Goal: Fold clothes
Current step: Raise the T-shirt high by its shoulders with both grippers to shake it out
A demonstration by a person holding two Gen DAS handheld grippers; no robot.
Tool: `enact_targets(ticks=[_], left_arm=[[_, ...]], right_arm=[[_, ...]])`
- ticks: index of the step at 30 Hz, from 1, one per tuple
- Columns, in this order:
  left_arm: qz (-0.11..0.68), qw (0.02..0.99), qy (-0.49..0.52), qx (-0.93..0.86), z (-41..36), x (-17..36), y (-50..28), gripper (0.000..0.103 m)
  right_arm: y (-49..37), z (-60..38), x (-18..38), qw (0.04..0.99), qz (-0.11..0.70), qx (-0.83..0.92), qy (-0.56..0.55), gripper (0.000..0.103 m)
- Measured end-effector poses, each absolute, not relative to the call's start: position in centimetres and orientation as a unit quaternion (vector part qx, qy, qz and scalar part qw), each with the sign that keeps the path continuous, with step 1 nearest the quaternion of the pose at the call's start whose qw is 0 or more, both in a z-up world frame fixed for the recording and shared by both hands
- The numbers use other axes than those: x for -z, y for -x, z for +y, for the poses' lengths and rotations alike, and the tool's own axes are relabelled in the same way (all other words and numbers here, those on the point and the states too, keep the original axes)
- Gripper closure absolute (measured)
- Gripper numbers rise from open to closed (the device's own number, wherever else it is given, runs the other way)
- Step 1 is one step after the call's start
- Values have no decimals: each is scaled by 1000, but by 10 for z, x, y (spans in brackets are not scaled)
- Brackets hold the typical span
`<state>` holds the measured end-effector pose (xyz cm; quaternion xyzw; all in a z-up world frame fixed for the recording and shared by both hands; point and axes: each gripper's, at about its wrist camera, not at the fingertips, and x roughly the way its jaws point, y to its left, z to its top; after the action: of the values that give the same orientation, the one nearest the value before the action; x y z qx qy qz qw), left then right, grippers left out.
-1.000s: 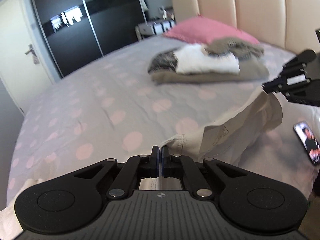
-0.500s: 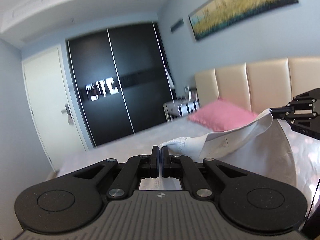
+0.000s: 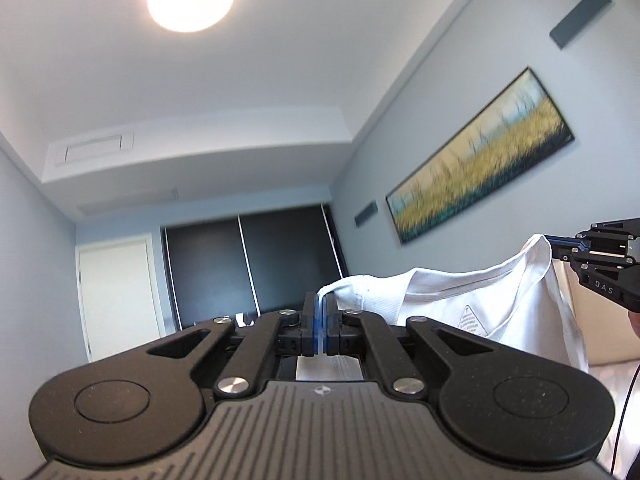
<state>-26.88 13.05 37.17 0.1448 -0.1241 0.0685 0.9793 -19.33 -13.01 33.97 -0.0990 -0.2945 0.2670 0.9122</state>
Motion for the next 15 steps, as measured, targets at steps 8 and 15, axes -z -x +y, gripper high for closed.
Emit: enact_targets(ticks=[8,15], left_arm=[[-122,978,-152,-79,128,-381,259,103],[-30,985,-134,-103,168,-336,205,103]], right_arm=[[176,-113,-349,918,-278,-272,75,101],[99,-56,-303,933,-185,-290,103,101]])
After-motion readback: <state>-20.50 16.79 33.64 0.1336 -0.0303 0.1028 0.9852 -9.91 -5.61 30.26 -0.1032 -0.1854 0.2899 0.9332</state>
